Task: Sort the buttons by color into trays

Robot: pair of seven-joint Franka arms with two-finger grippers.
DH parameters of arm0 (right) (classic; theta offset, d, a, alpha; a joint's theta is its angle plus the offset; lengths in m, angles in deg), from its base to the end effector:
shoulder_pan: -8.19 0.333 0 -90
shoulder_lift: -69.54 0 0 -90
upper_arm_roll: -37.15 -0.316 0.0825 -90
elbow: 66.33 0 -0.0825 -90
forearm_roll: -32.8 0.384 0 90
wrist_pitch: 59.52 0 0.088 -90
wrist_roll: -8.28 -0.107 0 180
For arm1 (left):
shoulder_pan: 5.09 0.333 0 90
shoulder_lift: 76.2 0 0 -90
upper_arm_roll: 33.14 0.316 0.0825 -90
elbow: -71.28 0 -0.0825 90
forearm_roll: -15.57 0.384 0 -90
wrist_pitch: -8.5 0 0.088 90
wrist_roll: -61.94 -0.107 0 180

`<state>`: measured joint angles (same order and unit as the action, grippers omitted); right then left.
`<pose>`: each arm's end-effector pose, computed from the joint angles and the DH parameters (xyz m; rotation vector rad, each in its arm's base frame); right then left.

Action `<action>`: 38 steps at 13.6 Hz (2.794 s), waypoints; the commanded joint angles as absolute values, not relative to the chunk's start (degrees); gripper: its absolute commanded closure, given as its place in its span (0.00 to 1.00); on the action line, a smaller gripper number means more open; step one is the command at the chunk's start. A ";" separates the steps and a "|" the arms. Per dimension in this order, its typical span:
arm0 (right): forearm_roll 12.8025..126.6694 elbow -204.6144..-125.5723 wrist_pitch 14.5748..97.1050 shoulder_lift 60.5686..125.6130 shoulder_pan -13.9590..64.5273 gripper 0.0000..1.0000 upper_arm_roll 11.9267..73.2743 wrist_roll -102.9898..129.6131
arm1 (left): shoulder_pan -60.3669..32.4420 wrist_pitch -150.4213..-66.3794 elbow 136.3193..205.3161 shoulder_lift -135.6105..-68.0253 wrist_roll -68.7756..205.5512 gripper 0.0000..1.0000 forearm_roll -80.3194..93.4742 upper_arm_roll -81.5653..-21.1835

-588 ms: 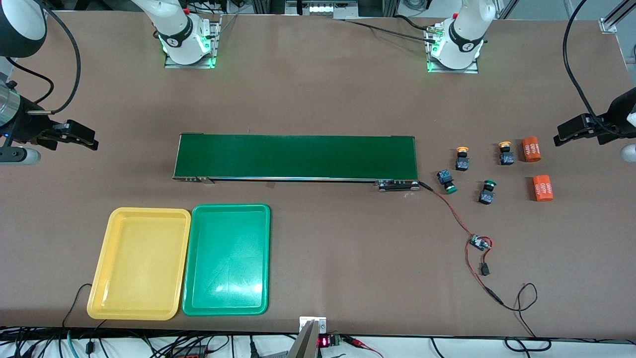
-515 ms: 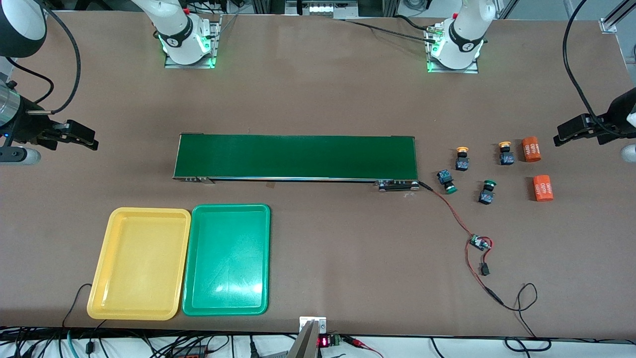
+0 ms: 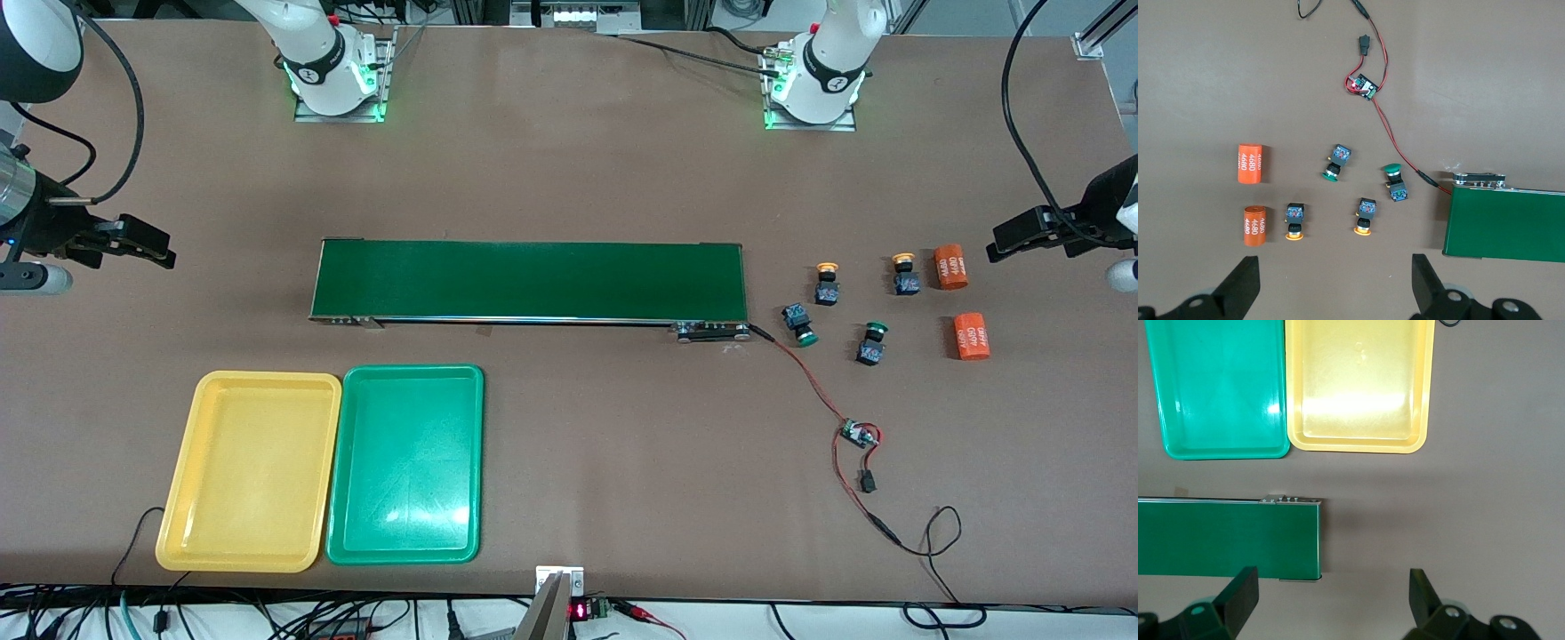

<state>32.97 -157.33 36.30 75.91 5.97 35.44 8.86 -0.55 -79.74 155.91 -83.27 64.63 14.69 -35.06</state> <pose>0.5935 -0.0059 0.5611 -3.1348 -0.0012 0.0422 0.5878 0.0264 0.5955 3.1174 0.1447 -0.0942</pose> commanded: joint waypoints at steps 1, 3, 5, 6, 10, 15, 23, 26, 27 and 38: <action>32.36 -156.60 36.02 76.04 5.46 0.00 35.13 9.42 | -0.26 -80.71 157.33 -85.23 64.49 0.00 14.69 -35.33; 32.28 -156.69 36.02 76.13 5.29 0.00 35.13 9.42 | -1.04 -80.80 157.41 -88.48 64.66 0.00 15.30 -35.25; 32.27 -156.69 35.93 76.66 5.29 0.00 35.13 9.42 | -1.13 -83.68 160.64 -89.11 64.58 0.00 15.84 -35.51; 32.27 -156.77 35.93 76.66 5.29 0.00 35.13 9.42 | -0.79 -85.44 163.36 -89.38 64.49 0.00 15.48 -35.60; 32.19 -156.86 35.84 77.45 5.29 0.00 35.13 9.42 | -0.08 -98.44 176.37 -89.64 64.31 0.00 15.48 -35.60; 31.57 -157.30 35.49 78.41 5.72 0.00 35.13 9.25 | -0.25 -102.77 178.95 -95.43 64.66 0.00 15.13 -37.96; 31.48 -158.00 34.00 78.77 6.34 0.00 35.04 9.33 | -2.62 -110.76 178.60 -103.43 73.35 0.00 7.75 -40.17; 31.57 -158.00 33.13 79.21 6.34 0.00 35.04 9.42 | -3.15 -112.52 179.03 -105.02 75.38 0.00 7.66 -40.25; 31.57 -158.00 33.12 79.21 6.34 0.00 35.04 9.34 | -3.24 -112.53 179.03 -105.72 76.08 0.00 7.66 -40.26; 31.57 -157.92 32.94 79.38 6.34 0.00 35.04 9.42 | -4.74 -113.84 181.50 -108.54 76.26 0.06 6.87 -40.26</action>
